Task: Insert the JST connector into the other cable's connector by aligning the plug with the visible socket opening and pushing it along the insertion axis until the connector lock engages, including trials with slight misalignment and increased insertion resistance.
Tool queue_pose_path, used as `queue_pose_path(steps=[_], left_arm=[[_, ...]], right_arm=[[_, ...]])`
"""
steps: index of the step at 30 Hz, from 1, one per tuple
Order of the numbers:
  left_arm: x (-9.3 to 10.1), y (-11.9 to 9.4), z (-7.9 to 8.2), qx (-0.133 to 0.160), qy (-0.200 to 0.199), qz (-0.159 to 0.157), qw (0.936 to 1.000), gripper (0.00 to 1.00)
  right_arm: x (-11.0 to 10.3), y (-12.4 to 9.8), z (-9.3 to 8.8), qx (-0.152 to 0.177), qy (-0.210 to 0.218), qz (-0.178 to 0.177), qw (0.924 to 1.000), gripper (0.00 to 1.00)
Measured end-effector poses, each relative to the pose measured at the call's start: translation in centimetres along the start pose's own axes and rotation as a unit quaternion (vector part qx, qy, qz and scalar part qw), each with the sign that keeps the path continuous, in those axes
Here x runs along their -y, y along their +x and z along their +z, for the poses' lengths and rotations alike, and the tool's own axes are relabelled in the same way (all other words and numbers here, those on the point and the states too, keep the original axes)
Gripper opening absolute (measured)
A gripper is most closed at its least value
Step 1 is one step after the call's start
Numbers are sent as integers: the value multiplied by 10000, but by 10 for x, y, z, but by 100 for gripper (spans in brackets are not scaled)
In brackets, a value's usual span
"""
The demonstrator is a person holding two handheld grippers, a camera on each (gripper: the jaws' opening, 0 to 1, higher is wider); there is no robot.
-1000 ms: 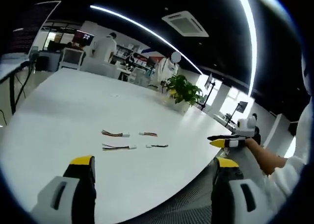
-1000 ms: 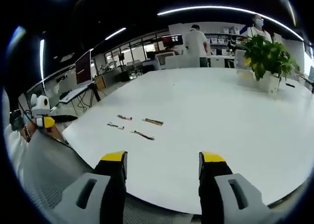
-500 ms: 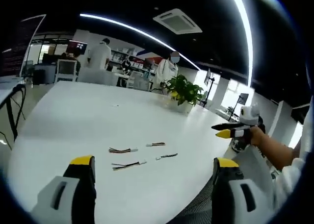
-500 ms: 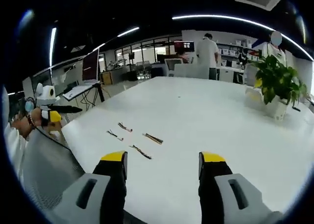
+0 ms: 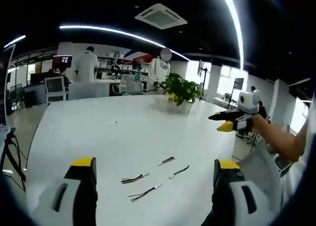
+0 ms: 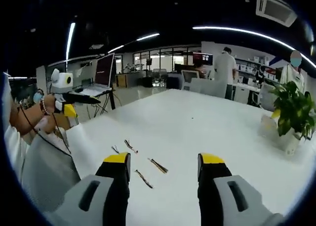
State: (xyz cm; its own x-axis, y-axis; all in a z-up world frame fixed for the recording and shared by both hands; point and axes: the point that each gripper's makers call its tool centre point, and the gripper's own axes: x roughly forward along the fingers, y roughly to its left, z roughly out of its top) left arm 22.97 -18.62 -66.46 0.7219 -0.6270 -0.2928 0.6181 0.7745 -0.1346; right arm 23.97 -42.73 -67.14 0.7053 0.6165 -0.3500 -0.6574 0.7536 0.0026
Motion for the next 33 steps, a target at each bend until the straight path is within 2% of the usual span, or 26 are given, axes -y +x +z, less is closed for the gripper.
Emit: queue_pose_path(steps=[3, 7, 16, 18, 24, 27, 29, 33], left_arm=[[-4, 11, 19, 174, -87, -143, 9997, 94], [-12, 26, 37, 236, -56, -146, 9996, 97], [-29, 58, 48, 85, -117, -146, 9998, 98], [-35, 66, 50, 68, -109, -63, 9999, 98], [-55, 87, 43, 12, -360, 160, 9992, 99], [-61, 100, 29, -225, -284, 174, 9992, 99], [-66, 107, 21, -353, -227, 264, 9988, 99], [-65, 122, 6, -385, -182, 73, 9991, 99]], right_arm=[[4, 9, 15, 97, -136, 90, 9998, 52], [6, 19, 32, 214, -231, 224, 9993, 53], [21, 47, 53, 468, -189, 259, 9984, 53], [24, 56, 57, 573, -100, 269, 9979, 53], [23, 82, 52, 632, 26, 401, 9972, 52], [19, 98, 44, 587, -223, 555, 9965, 50], [18, 106, 39, 563, -205, 668, 9960, 49], [23, 117, 27, 561, -111, 778, 9953, 46]])
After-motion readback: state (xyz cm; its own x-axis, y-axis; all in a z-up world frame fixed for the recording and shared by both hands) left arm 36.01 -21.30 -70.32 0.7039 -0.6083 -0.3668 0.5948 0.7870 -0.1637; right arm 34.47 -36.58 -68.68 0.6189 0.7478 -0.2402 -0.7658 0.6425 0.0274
